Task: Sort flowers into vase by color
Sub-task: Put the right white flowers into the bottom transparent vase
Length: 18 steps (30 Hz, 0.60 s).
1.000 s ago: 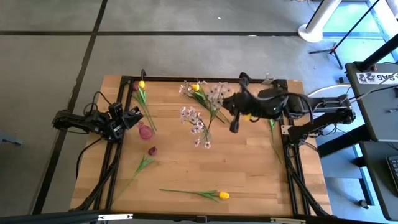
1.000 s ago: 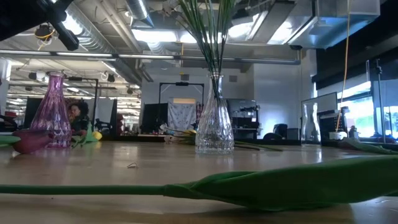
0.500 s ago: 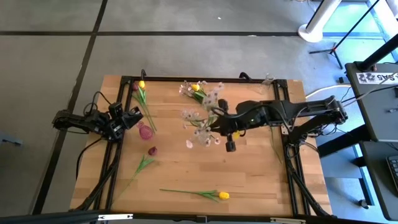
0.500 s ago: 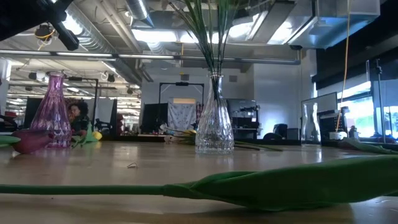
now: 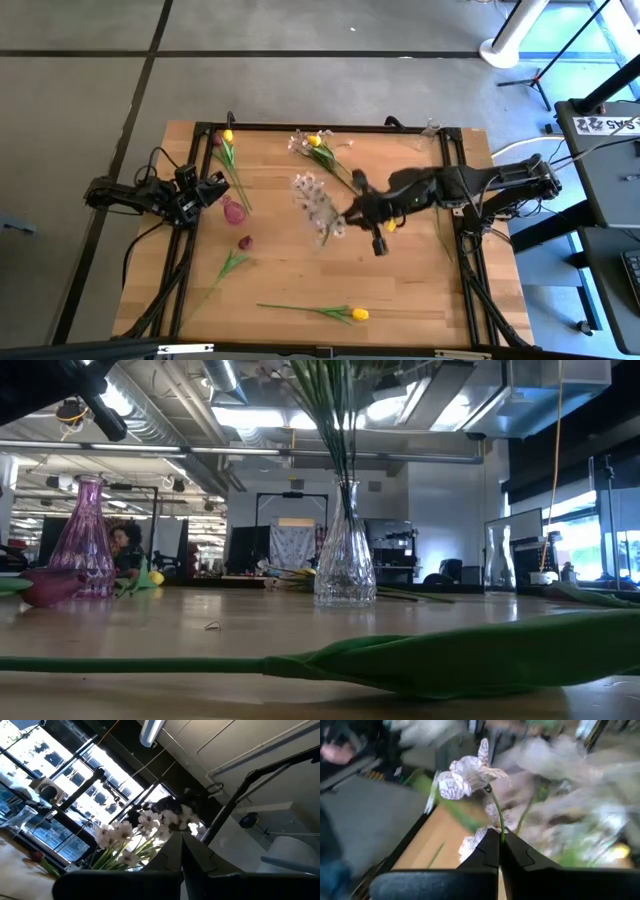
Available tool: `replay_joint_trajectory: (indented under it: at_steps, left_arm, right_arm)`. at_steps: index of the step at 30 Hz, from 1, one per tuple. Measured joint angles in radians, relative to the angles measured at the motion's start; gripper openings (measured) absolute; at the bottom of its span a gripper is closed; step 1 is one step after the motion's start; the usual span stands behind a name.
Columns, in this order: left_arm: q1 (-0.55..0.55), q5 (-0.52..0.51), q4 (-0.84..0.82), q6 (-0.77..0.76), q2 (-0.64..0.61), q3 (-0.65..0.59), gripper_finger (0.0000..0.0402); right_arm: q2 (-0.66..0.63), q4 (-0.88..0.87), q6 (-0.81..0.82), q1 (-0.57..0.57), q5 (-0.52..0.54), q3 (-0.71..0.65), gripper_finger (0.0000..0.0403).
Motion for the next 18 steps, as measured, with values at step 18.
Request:
replay_joint_trajectory:
  at_steps: [18]
  left_arm:
    - [0.0, -0.003, -0.101, -0.02, 0.0, -0.001, 0.0]
  right_arm:
    - [0.036, -0.285, 0.135, 0.006, 0.143, -0.003, 0.0125]
